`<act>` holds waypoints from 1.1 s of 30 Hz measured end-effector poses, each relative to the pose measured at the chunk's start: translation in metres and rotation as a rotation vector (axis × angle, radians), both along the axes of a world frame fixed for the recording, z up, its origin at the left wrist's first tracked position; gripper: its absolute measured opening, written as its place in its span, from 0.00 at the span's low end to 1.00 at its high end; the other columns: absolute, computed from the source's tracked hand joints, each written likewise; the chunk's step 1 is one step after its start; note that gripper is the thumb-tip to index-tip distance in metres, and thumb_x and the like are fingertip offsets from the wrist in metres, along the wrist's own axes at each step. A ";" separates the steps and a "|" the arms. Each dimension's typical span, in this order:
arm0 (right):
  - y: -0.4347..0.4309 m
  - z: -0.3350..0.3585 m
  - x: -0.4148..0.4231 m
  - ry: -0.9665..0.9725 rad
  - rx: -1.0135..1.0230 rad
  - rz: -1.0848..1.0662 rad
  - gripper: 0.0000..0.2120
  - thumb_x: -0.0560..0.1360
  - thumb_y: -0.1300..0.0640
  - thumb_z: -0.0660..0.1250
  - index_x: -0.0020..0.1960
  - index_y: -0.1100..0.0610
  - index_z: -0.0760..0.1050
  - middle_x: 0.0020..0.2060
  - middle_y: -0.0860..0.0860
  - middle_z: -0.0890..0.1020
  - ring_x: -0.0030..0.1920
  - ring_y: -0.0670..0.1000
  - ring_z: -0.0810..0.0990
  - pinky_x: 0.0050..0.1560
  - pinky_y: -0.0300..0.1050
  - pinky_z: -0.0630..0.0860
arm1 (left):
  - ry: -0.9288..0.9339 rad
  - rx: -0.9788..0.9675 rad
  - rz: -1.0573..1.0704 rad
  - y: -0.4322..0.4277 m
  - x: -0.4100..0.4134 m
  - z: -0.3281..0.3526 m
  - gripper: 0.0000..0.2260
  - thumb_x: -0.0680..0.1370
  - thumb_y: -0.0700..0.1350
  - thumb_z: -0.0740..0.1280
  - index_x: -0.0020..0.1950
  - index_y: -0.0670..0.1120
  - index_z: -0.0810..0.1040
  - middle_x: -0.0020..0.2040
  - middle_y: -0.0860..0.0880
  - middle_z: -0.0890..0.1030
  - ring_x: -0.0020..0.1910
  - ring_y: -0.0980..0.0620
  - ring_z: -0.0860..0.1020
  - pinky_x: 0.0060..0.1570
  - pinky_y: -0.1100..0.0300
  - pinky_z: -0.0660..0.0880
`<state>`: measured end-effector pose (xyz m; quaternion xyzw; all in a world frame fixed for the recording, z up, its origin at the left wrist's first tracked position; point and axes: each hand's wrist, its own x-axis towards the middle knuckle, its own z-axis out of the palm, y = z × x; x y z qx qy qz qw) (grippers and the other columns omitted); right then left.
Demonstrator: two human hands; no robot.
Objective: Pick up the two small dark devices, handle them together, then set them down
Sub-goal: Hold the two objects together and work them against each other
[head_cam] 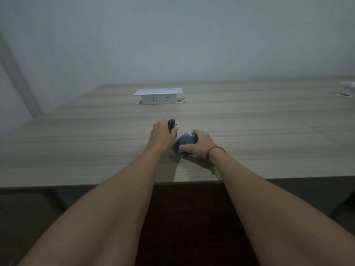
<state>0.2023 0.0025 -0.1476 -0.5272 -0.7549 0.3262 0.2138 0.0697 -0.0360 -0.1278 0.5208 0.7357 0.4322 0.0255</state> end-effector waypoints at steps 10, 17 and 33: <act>0.001 -0.004 -0.002 -0.044 0.058 -0.014 0.47 0.53 0.30 0.74 0.66 0.52 0.68 0.63 0.53 0.73 0.60 0.56 0.73 0.63 0.58 0.74 | 0.012 0.078 -0.051 0.005 0.002 0.004 0.13 0.78 0.49 0.65 0.48 0.38 0.78 0.48 0.39 0.80 0.46 0.42 0.79 0.44 0.53 0.76; 0.004 -0.008 -0.002 -0.014 0.069 -0.041 0.49 0.55 0.32 0.76 0.70 0.51 0.66 0.66 0.53 0.72 0.64 0.57 0.72 0.65 0.57 0.72 | 0.061 0.003 -0.050 0.000 -0.003 -0.002 0.13 0.78 0.48 0.65 0.50 0.37 0.77 0.48 0.39 0.79 0.46 0.41 0.78 0.42 0.56 0.70; 0.003 -0.007 0.002 0.012 0.077 -0.016 0.41 0.61 0.39 0.77 0.68 0.52 0.69 0.65 0.55 0.72 0.63 0.57 0.72 0.64 0.59 0.73 | -0.109 0.170 -0.053 0.000 0.005 0.005 0.13 0.77 0.48 0.67 0.47 0.37 0.79 0.44 0.41 0.81 0.42 0.45 0.77 0.38 0.61 0.70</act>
